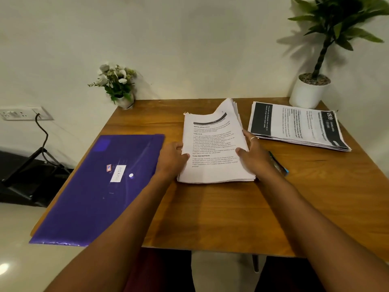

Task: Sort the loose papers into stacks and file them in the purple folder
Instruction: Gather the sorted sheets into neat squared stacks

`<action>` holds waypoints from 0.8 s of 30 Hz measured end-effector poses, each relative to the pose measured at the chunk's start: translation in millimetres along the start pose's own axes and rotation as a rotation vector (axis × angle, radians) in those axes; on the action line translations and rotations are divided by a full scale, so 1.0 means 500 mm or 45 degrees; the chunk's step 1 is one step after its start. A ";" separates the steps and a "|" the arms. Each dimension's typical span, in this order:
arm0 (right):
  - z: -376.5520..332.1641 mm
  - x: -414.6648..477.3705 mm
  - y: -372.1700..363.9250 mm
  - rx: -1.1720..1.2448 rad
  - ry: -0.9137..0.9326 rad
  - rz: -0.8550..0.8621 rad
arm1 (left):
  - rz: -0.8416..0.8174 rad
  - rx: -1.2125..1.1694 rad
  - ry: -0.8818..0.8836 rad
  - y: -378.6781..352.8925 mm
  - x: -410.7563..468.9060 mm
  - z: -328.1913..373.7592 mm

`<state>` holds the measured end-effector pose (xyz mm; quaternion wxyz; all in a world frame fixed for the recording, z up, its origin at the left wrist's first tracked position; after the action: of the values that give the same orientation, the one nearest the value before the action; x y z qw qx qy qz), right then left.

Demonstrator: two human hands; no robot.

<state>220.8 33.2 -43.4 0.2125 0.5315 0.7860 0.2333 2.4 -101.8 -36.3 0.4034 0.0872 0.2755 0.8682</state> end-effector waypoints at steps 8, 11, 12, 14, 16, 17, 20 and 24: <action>-0.009 0.020 -0.002 0.101 0.101 0.098 | 0.139 0.066 -0.085 -0.011 0.013 -0.008; 0.006 0.021 -0.005 -0.030 0.101 0.135 | 0.143 0.143 -0.112 -0.021 0.017 -0.016; 0.009 0.021 -0.006 -0.093 0.111 0.153 | 0.143 0.181 -0.132 -0.025 0.018 -0.017; 0.011 0.018 -0.009 -0.196 0.146 0.197 | 0.148 0.308 -0.191 -0.033 0.017 -0.018; 0.007 0.014 -0.012 -0.253 0.173 0.227 | 0.206 0.547 -0.236 -0.038 0.012 -0.012; 0.005 0.013 -0.013 -0.278 0.186 0.234 | 0.255 0.688 -0.255 -0.040 0.008 -0.005; 0.001 0.008 -0.018 -0.350 0.226 0.263 | 0.269 0.856 -0.460 -0.061 -0.002 0.022; -0.005 0.006 -0.018 -0.532 0.302 0.352 | 0.008 0.643 -0.719 -0.134 -0.020 0.059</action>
<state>211.8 32.5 -47.1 0.1902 0.5473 0.6603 0.4777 63.9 -62.3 -48.0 0.4264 0.4208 0.3584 0.7160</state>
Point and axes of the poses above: each hand's wrist, its own x-axis towards the middle knuckle, its own y-axis out of the back of the hand, z = x × y, the point moved 4 cm from there along x, towards the middle knuckle, and after that the axes turned 4 degrees about -x, right-handed, at the moved point
